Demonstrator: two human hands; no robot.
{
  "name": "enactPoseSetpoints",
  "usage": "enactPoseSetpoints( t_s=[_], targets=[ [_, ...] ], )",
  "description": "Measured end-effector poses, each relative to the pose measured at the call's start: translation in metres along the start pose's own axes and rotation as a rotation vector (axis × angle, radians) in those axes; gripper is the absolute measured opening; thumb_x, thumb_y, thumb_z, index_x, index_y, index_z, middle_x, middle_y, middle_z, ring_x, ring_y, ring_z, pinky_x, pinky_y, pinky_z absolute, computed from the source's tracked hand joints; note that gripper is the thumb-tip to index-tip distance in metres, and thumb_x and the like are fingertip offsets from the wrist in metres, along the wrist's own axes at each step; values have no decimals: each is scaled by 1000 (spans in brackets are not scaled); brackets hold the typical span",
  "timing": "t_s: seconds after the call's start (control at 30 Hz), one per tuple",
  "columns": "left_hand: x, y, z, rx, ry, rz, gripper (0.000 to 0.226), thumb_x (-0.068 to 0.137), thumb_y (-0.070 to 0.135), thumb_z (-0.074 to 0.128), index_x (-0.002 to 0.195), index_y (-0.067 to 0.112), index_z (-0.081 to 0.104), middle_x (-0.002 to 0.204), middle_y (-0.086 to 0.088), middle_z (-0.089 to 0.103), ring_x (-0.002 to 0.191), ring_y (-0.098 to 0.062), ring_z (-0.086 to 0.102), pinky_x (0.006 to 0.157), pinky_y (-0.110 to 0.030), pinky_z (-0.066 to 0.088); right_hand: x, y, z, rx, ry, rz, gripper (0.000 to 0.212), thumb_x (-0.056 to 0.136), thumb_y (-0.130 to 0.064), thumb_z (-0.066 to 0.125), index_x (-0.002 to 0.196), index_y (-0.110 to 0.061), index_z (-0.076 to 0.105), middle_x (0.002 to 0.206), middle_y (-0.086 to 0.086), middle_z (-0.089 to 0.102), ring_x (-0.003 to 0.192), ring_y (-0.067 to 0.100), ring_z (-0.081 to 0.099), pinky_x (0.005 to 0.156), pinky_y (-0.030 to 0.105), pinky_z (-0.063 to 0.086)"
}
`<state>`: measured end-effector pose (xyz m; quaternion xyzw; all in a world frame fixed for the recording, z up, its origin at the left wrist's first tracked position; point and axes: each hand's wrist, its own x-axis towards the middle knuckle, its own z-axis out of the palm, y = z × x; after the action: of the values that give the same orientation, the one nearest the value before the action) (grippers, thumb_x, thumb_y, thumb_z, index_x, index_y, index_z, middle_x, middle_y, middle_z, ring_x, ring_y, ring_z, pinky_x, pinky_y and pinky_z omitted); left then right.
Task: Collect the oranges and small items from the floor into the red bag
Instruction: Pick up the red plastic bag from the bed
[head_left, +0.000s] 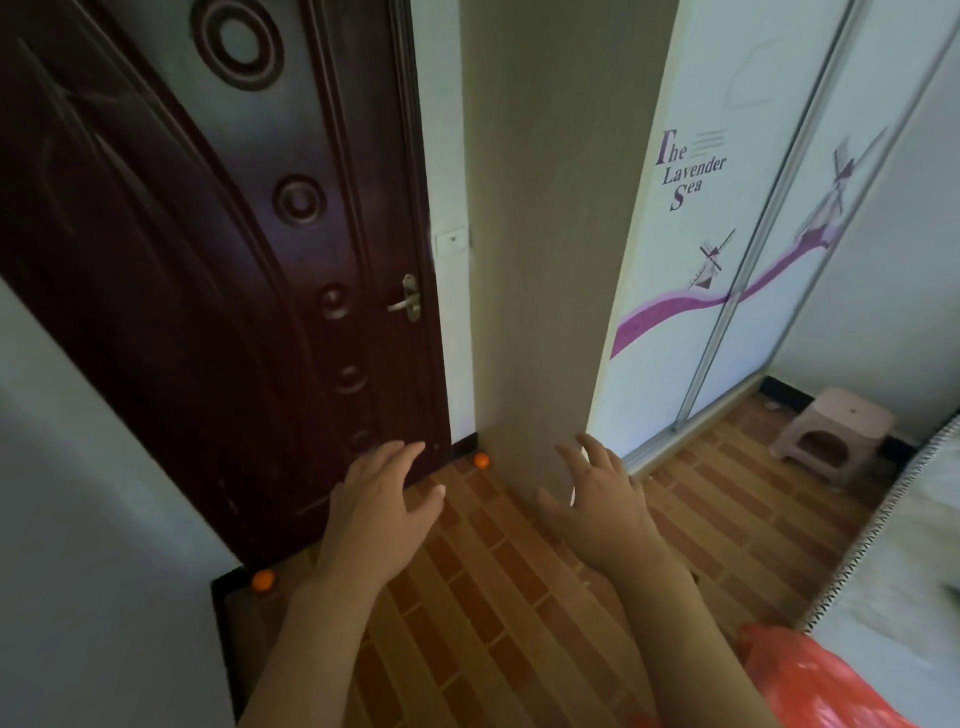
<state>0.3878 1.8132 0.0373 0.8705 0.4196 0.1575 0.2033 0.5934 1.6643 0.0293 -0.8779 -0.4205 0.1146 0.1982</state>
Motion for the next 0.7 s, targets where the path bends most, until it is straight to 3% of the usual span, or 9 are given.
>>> enactPoseSetpoints(
  t_s=[0.4,0.7],
  targets=[
    [152,55,7,1,19,118,60,97,51,58,152,34,43,158,12,38,146,-13,30,118,-41,36,133,29,-32,64,77,22,72,96,-62,47,158,-30,31,169,0,20,155,27,21,124,56,24],
    [256,103,54,-125,-83,330,55,97,47,60,149,34,47,153,15,41,143,-8,32,118,-36,35,195,88,-60,59,187,252,71,95,-67,47,157,-34,32,170,-5,20,154,27,25,121,57,26]
  ],
)
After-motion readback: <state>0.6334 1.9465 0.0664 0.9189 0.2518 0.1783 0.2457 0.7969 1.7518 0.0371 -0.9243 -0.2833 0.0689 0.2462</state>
